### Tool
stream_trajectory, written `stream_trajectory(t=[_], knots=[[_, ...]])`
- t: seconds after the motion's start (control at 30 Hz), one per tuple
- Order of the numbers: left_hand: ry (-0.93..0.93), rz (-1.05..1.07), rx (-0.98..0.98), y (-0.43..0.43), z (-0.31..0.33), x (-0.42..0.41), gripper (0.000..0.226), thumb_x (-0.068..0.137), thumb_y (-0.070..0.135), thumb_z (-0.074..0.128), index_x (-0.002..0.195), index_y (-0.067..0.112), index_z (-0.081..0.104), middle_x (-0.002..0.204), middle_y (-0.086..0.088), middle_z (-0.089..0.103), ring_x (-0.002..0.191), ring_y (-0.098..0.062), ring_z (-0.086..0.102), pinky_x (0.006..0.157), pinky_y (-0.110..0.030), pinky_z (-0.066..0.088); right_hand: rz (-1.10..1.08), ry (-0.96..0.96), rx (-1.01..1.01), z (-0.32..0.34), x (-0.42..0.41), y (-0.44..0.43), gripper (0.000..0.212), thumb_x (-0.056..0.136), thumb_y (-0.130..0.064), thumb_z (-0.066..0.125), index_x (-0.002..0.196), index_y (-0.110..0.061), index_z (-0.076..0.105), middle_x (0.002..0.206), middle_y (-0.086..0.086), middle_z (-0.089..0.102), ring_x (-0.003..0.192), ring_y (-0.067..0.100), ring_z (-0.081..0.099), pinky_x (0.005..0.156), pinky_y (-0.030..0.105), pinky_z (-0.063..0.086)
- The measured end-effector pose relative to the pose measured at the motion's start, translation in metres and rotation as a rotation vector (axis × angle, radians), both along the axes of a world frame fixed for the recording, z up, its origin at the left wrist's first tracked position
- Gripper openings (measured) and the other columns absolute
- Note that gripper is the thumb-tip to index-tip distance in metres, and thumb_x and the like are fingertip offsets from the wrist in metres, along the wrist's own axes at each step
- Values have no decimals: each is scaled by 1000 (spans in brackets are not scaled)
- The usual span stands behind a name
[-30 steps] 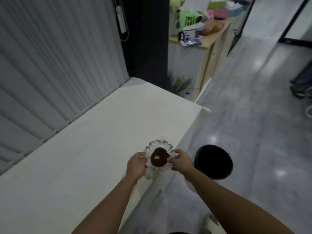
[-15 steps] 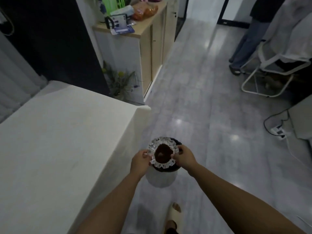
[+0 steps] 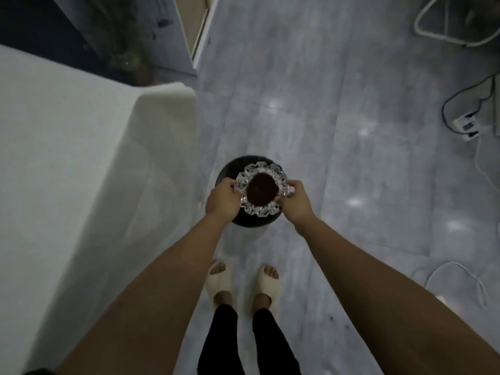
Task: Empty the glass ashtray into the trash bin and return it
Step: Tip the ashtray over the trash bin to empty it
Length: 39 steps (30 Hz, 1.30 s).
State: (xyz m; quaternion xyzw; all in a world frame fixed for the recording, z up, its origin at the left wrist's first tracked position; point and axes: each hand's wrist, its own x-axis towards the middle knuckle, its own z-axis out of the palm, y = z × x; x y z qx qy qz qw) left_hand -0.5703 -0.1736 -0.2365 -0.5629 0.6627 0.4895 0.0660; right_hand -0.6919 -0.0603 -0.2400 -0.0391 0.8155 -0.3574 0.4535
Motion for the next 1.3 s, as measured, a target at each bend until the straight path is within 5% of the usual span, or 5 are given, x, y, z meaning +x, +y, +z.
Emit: stream_trajectory(t=[0.53, 0.77, 1.1, 1.2, 1.3], knots=[[204, -55, -50, -42, -185, -17, 13, 91, 16, 56, 98, 26, 49, 96, 6, 63, 88, -23, 64, 87, -50, 55, -36, 159, -212, -179, 1, -4, 29, 89, -16, 61, 116, -24, 55, 95, -9, 73, 92, 6, 68, 85, 30, 56], [227, -426, -443, -44, -199, -10, 45, 93, 13, 49, 135, 28, 44, 113, 2, 67, 91, -20, 66, 77, -33, 51, 257, 597, -235, -204, 1, -1, 26, 94, -12, 52, 115, -26, 44, 111, -17, 64, 58, 2, 60, 45, 9, 42], [310, -520, -537, -37, -219, 19, 47, 90, 21, 41, 136, 19, 50, 134, -1, 62, 113, -19, 65, 95, -23, 48, 461, 798, -182, -210, -3, 12, 40, 92, -16, 59, 121, -33, 37, 113, -16, 65, 68, 13, 66, 53, 27, 50], [277, -539, -508, -37, -226, 14, 42, 93, 15, 51, 135, 19, 52, 123, -6, 69, 104, -26, 70, 89, -31, 54, 484, 786, -163, -221, 0, 18, 38, 90, -17, 61, 122, -29, 43, 93, -4, 72, 62, 13, 65, 48, 19, 44], [405, -538, -639, -36, -218, 15, 44, 89, 17, 45, 131, 11, 56, 129, -7, 66, 111, -23, 68, 93, -31, 55, 375, 853, -209, -213, 0, 21, 40, 88, -16, 65, 119, -32, 45, 115, -13, 67, 85, 2, 63, 60, 5, 42]])
